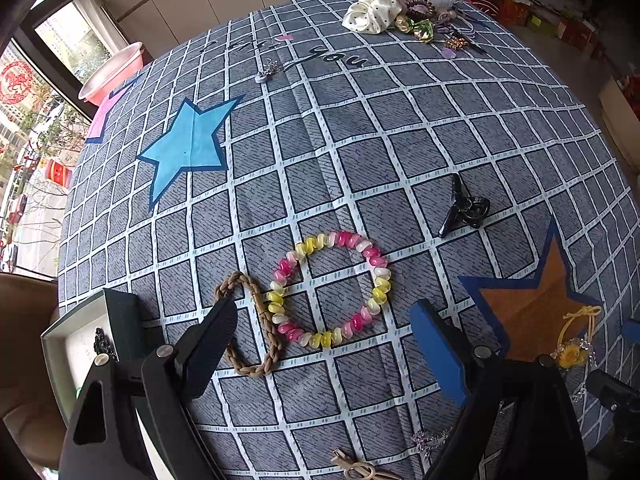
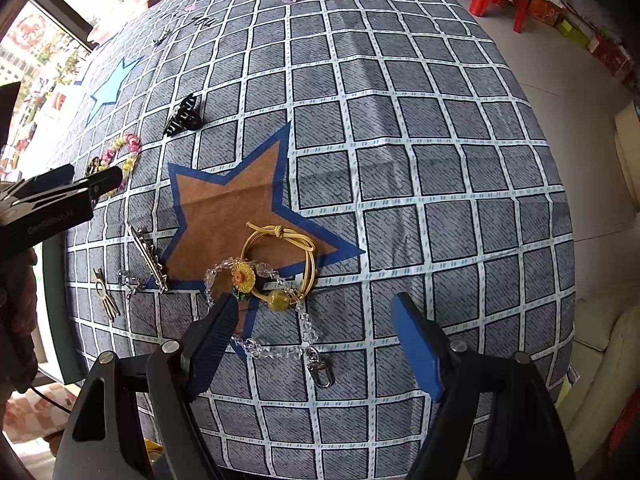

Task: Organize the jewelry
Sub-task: 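Grasp the pink-yellow beaded bracelet with the left tool while the right grasps the crystal chain bracelet, then carry both bracelets into the white box and open both tools to release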

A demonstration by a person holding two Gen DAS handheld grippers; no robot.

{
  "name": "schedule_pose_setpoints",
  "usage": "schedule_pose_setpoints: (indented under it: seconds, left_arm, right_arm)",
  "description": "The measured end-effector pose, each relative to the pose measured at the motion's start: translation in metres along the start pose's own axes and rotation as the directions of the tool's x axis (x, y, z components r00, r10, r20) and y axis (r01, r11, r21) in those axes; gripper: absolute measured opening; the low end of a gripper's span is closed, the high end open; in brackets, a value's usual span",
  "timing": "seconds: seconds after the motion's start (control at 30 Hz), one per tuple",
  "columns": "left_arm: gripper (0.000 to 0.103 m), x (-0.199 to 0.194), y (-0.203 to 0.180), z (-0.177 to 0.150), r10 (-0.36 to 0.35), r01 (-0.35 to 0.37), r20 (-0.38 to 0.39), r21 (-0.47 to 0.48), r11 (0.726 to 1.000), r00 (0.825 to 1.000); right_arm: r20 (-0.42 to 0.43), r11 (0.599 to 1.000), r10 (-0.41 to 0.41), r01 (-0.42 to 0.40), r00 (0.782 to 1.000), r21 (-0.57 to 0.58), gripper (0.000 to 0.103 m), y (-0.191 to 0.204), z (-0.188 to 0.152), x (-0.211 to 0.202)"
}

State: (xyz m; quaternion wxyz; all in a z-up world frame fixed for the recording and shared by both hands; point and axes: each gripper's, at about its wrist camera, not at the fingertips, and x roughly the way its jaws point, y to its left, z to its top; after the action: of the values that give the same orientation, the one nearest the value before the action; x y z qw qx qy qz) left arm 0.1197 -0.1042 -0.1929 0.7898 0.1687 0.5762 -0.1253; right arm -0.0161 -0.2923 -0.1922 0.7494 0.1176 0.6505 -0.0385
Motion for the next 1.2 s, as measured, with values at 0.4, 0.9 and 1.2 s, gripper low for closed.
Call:
schedule_pose_setpoints:
  seconds: [0.4, 0.9, 1.2]
  left_arm:
    - [0.073, 0.014, -0.004, 0.007, -0.045, 0.045, -0.024, 0.008, 0.999, 0.999]
    - [0.015, -0.023, 0.002, -0.005, -0.124, 0.126, 0.048, -0.038, 0.991, 0.991]
    - [0.015, -0.055, 0.021, -0.025, -0.161, 0.17, 0.085, -0.115, 0.979, 0.983]
  right_arm:
    - [-0.005, 0.989, -0.118, 0.117, 0.993, -0.089, 0.058, 0.014, -0.016, 0.021]
    - [0.012, 0.999, 0.006, -0.006, 1.0, -0.041, 0.007, 0.022, -0.011, 0.002]
    - [0.086, 0.995, 0.103, -0.102, 0.991, -0.02, 0.007, 0.026, -0.001, -0.036]
